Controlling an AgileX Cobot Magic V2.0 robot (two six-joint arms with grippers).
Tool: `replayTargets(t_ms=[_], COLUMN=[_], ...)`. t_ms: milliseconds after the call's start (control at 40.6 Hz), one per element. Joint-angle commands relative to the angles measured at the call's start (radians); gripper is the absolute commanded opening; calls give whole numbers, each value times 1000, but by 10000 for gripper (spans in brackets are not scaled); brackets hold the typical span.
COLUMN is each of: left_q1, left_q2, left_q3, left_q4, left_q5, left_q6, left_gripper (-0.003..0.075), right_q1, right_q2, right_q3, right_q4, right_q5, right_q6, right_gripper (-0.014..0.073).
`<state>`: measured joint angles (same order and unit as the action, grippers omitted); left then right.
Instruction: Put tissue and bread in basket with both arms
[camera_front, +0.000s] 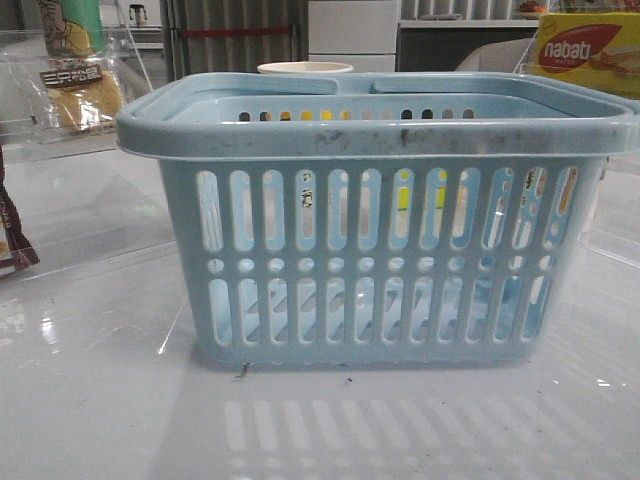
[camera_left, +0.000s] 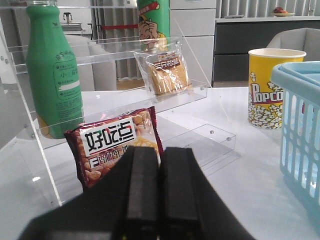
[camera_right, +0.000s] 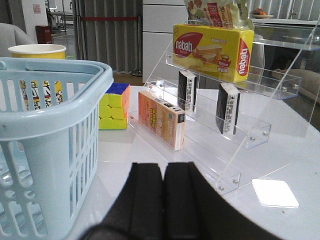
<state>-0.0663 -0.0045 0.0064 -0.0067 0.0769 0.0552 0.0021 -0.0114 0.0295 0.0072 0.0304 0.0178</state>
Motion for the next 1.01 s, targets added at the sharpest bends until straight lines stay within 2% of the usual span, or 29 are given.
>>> replayTargets(t_ms=[0,246,690,813,986], left_q1=[-7,-7,-7,-7,-7], left_q2=[-18,-18,-18,-11,71], left_q3=[8,8,-33,-153,-380], left_q4=[-9,7,38,38,38], left_q5=[-89,-91,-220,-158,16], left_q6=[-1,7,11,11,11], left_gripper=[92,92,92,92,92], right_q1=[-4,-4,-3,-3,-3], right_q2=[-19,-19,-18,-18,31], right_q3=[-6,-6,-47,-159,-361], right_q4=[-7,-7,7,8,8], right_q5=[-94,-94,-140,-76,62], right_q6=[-7,-7,-6,-6,-6], right_gripper=[56,56,56,56,56])
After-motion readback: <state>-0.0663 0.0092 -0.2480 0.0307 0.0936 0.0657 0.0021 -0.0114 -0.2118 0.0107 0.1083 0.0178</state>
